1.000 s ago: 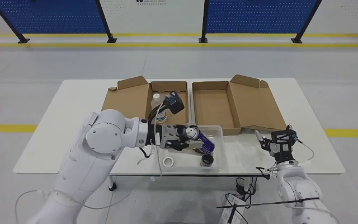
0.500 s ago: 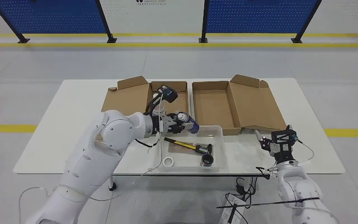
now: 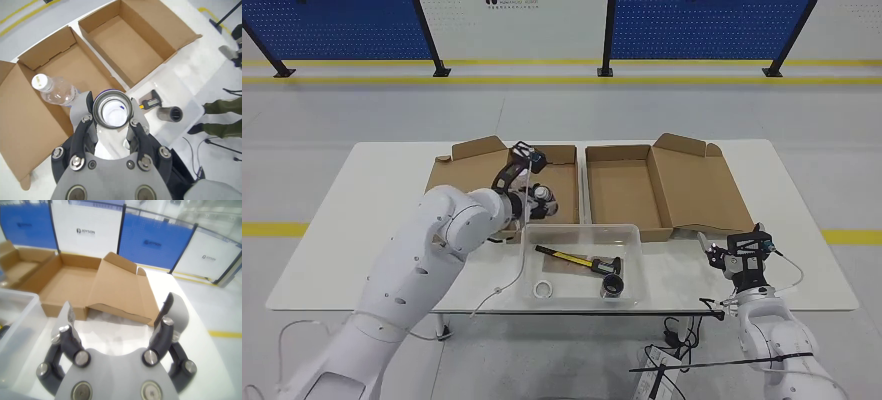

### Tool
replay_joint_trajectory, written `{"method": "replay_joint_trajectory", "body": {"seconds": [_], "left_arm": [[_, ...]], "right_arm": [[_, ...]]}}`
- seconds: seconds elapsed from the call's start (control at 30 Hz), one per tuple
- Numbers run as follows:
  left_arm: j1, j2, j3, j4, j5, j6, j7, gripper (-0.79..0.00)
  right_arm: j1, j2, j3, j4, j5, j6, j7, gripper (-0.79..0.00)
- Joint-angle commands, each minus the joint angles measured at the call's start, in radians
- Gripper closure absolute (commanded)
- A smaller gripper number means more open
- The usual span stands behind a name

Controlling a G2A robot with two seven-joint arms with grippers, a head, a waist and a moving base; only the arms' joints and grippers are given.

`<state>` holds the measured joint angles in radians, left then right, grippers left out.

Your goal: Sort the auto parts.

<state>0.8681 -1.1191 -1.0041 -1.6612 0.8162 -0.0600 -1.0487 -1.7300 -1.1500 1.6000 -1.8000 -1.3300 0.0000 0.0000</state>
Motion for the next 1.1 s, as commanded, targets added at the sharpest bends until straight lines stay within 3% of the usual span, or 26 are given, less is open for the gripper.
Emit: {"method": "replay_joint_trajectory", "body": {"seconds": [0.0,0.2,0.77,1.07], "left_arm": [[-0.01,0.0,0.003,0.015,0.027,0.003,-0.016,0.0],[-0.032,-0.004,0.023,0.047,0.059,-0.008,-0.059,0.0],[-0.023,-0.004,0.024,0.051,0.061,-0.016,-0.041,0.0],[-0.053,-0.013,0.037,0.136,0.064,-0.006,-0.056,0.0]], "right_arm": [[0.0,0.0,0.0,0.0,0.0,0.0,0.0,-0.785],[0.0,0.0,0.0,0.0,0.0,0.0,0.0,-0.785],[0.0,0.0,0.0,0.0,0.0,0.0,0.0,-0.785],[0.0,0.0,0.0,0.0,0.0,0.0,0.0,-0.785]]}}
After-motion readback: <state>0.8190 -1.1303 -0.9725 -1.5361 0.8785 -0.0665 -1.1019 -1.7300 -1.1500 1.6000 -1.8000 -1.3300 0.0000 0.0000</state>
